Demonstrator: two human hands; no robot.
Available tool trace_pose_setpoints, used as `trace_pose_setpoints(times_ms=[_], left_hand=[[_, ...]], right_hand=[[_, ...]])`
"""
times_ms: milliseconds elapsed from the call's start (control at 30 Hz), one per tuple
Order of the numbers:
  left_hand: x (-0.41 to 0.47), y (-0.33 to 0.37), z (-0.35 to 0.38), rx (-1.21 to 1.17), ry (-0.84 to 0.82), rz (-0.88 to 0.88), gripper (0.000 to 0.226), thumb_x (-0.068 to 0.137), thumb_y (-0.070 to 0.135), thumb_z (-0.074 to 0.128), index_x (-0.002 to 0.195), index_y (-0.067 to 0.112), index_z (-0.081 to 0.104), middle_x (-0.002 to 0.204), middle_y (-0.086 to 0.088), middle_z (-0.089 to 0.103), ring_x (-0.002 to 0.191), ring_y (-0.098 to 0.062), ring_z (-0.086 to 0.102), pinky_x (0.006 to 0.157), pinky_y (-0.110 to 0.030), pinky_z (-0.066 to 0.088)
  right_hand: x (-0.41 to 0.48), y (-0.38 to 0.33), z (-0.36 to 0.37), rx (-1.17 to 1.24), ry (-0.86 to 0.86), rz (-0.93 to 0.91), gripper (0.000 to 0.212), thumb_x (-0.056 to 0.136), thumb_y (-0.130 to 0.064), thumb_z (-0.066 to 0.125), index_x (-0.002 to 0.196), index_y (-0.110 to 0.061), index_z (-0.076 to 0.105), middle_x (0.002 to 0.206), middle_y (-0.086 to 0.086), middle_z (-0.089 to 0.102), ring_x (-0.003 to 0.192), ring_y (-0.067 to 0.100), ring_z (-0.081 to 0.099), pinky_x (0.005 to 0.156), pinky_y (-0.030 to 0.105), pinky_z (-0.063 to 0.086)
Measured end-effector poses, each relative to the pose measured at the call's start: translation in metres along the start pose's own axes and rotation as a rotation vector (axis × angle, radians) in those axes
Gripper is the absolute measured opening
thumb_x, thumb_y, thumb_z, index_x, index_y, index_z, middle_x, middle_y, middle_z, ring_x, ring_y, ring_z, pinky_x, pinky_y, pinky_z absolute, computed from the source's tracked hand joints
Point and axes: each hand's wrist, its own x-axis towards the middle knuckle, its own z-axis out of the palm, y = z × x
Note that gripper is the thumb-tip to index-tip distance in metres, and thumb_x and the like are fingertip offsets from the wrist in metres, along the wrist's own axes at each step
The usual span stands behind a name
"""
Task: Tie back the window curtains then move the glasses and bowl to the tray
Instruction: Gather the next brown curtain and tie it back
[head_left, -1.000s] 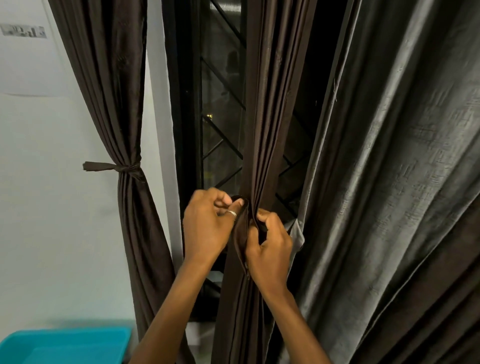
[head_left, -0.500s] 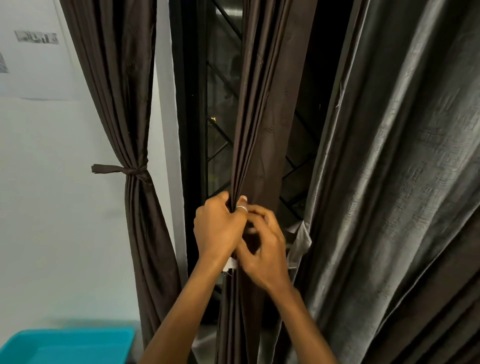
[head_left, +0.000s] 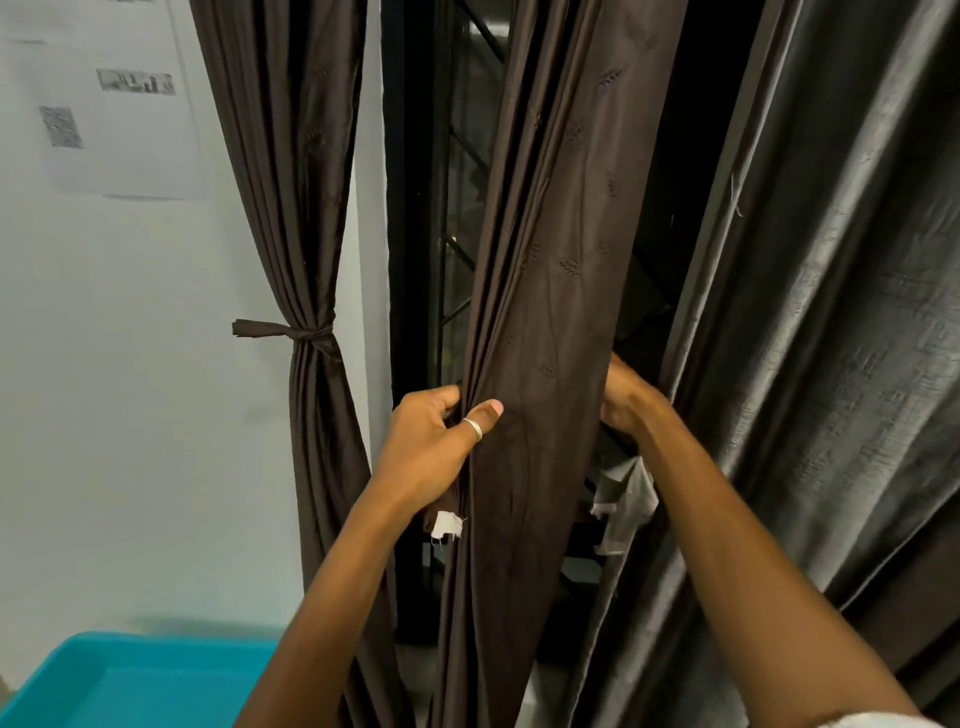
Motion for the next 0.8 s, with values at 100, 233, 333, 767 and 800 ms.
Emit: trace_pose_setpoints(times_ms=[100,233,333,767,800], left_hand=[[-0.001,0.002,-0.001,-0.012,-0.004,-0.014,0.050,0.093,0.037,0.071,0.100,-0.013,0.064,0.095,-0.026,0.070,0.098,-0.048,0.065,0.093,-0.055,0.056],[0.001,0.001,-0.005,0.014,-0.021,-0.025,0.043,0.089,0.044,0.071,0.094,0.002,0.068,0.092,-0.018,0.067,0.088,-0.036,0.068,0.095,-0.061,0.051],[0.003,0.001,-0.007,0.026,-0.051,-0.009,0.036,0.083,0.053,0.070,0.096,0.023,0.057,0.095,-0.002,0.056,0.088,-0.021,0.059,0.097,-0.062,0.049],[0.006,-0.004,0.001,0.403,0.235,0.132,0.048,0.093,0.049,0.065,0.074,0.005,0.062,0.061,-0.013,0.060,0.052,-0.024,0.057,0.050,-0.040,0.051],[0.006,-0.004,0.006,0.492,0.292,0.150,0.051,0.092,0.052,0.065,0.066,0.010,0.053,0.055,-0.003,0.050,0.045,-0.016,0.047,0.044,-0.031,0.038]], right_hand=[[0.005,0.000,0.009,0.050,-0.087,0.096,0.035,0.103,-0.031,0.053,0.083,-0.029,0.081,0.081,-0.006,0.078,0.071,0.010,0.076,0.058,0.025,0.059],[0.007,0.001,0.015,0.070,-0.104,0.171,0.034,0.105,-0.033,0.051,0.091,-0.017,0.077,0.088,0.004,0.077,0.080,0.022,0.072,0.068,0.036,0.058],[0.007,0.003,0.016,0.107,-0.131,0.223,0.043,0.105,-0.038,0.049,0.084,-0.016,0.081,0.086,0.006,0.078,0.081,0.023,0.072,0.072,0.038,0.058],[-0.033,-0.011,0.000,-0.131,-0.167,0.034,0.022,0.096,-0.021,0.067,0.099,-0.042,0.075,0.100,-0.007,0.077,0.093,0.014,0.074,0.076,0.031,0.063],[-0.039,-0.012,0.001,-0.215,-0.087,-0.004,0.022,0.095,-0.020,0.066,0.088,-0.038,0.078,0.091,-0.006,0.078,0.085,0.016,0.074,0.072,0.029,0.062]])
